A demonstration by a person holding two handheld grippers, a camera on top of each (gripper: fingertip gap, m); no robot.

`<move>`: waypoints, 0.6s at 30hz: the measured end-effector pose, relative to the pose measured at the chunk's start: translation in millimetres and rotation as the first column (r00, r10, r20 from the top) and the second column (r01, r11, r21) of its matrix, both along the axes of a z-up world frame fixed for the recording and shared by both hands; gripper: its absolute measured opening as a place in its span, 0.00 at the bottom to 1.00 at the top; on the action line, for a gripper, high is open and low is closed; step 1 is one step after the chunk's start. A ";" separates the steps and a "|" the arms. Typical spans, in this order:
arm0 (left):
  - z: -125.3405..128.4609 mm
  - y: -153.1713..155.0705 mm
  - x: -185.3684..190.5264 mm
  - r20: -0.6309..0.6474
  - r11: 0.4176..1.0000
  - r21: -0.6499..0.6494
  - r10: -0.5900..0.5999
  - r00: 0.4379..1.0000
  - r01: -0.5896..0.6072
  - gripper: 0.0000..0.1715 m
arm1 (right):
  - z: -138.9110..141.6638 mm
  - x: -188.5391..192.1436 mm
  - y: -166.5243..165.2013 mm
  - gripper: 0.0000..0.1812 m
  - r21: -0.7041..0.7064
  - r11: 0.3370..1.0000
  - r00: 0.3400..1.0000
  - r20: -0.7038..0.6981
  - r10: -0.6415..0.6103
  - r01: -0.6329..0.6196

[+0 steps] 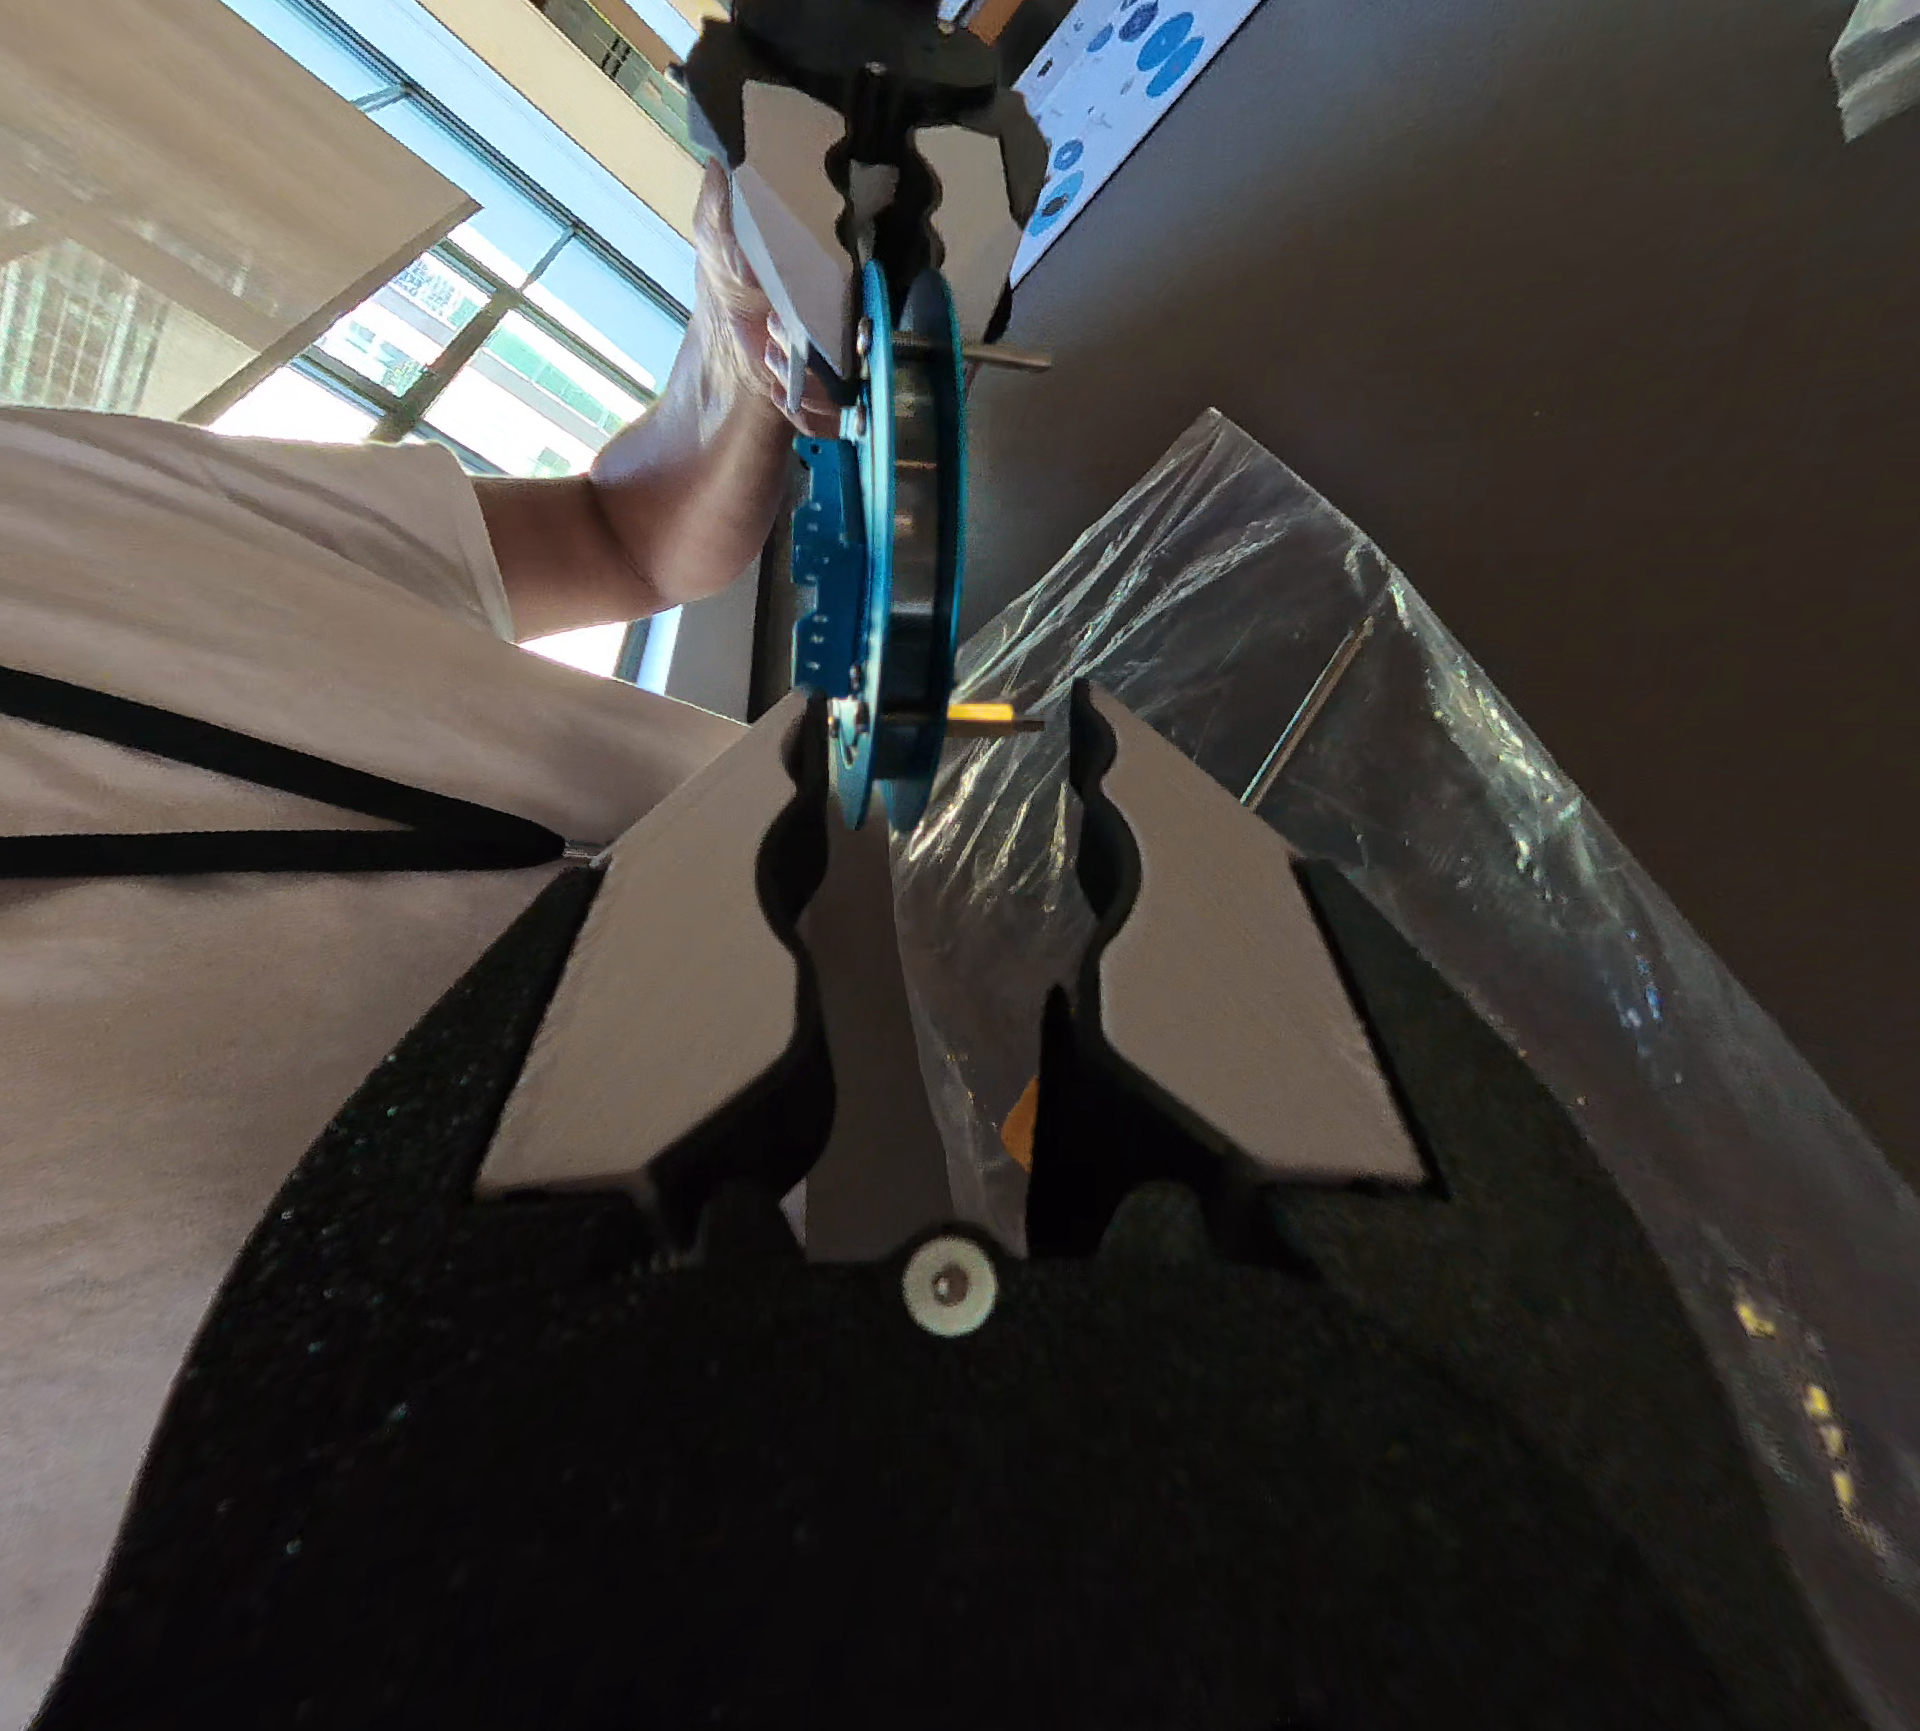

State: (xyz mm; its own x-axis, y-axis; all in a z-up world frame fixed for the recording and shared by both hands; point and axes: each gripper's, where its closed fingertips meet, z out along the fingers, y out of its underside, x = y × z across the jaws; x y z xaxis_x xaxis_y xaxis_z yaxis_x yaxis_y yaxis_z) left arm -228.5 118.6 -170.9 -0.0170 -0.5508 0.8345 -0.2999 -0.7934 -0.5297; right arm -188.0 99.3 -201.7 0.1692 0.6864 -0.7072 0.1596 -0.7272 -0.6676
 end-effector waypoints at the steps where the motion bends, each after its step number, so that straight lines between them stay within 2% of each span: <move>1: -0.4 -0.7 -0.6 0.005 1.000 -0.001 -0.001 1.000 0.001 0.07 | 2.6 -2.0 2.4 0.25 -0.008 1.000 1.000 -0.014 0.001 -0.001; 4: -3.8 -1.4 -1.5 0.003 1.000 0.007 0.000 1.000 0.000 0.07 | 11.4 -5.7 11.8 0.25 -0.010 1.000 0.999 -0.033 -0.010 0.009; 10: -6.7 -4.7 -1.5 0.019 1.000 0.027 -0.007 1.000 0.006 0.07 | 19.0 -20.4 14.5 0.22 0.108 0.994 0.997 0.081 -0.015 0.006; 18: -6.5 -9.2 -0.1 0.038 0.999 0.044 -0.025 0.999 0.024 0.07 | 30.8 -24.2 16.2 0.21 0.121 0.993 0.990 0.137 -0.032 0.015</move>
State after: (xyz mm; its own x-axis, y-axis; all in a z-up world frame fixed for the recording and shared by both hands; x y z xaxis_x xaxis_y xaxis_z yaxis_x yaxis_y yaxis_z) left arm -228.6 109.3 -177.4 -0.0623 -0.5852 0.8085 -0.2978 -0.7622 -0.5747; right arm -212.2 115.5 -170.9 0.2766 0.7594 -0.5889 0.2403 -0.6480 -0.7227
